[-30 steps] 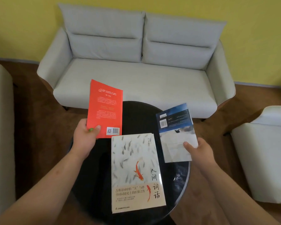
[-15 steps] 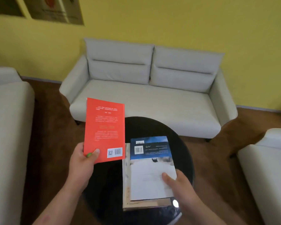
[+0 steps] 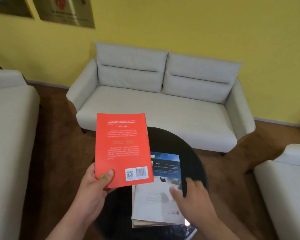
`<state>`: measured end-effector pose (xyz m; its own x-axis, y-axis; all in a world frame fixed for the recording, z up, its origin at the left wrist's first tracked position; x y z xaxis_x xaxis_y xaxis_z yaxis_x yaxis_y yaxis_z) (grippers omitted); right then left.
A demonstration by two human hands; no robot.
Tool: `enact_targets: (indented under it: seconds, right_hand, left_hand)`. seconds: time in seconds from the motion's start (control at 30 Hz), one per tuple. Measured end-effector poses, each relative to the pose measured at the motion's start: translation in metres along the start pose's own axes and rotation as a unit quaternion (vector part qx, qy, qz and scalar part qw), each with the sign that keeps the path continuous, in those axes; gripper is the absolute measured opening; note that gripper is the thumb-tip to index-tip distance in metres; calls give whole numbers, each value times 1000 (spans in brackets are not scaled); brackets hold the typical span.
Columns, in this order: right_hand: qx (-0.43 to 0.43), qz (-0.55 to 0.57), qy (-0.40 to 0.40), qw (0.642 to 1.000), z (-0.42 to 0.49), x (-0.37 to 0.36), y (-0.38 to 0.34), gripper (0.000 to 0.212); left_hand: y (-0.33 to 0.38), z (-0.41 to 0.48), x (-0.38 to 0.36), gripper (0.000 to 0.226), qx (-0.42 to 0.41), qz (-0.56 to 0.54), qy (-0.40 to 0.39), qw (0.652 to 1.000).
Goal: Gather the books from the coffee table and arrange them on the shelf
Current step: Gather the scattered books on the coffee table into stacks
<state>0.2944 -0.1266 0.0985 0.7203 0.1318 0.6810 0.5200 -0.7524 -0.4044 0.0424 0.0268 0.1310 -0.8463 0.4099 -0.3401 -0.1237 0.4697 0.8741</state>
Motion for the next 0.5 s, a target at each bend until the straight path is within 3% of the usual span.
enact_targets:
  seconds: [0.07,0.13,0.2,0.23,0.3,0.33,0.4,0.43,0.5]
  right_hand:
    - [118,132,10,984,-9,21,-29,44]
    - [222,330,-129,908,-22,25,-72,37]
    - [223,466,-191,835,-29,28,-94,30]
    - [207,495,-173,826,-30,32,-97,25]
    - [204,489,-106,842,-32,40,-97,22]
    - [219,462,-83,856,-37,45,-99,20]
    - [260,397,-49,879,-52,52,-108,16]
    - [280,372,-35,884,-59,55,-112,15]
    - [320,339,-24,884,-68,54,-119,18]
  left_hand:
    - [-8,-1,-15,42,8,-32,-35,999]
    - [-16,-4,-32,42,26,-56,-67,996]
    - [-24,-5,-45,41,55,-64,-99,992]
    - [-26,-6,-50,42,70,-47,-109,991]
    - [-23,-5,-53,51,80,55,-101,990]
    - [-15,-4,-51,55,64,161,-70,982]
    - [12,-7,-53,57,1,322,2,947]
    - [22,-8,-62,50,-25,317,-15,948]
    - [28,-10,-85,41,-13,208,-111,972]
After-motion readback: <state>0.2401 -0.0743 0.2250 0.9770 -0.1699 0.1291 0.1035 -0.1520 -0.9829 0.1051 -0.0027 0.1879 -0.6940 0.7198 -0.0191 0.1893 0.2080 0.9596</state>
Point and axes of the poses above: each hand's wrist, its own z-axis towards the middle knuckle, its own x-axis out of the back of the hand, y = z × x, the point moved 8 cm from there along z, towards the middle knuckle, and after that the axes turned 13 degrees about -y, right-handed, at the moved point
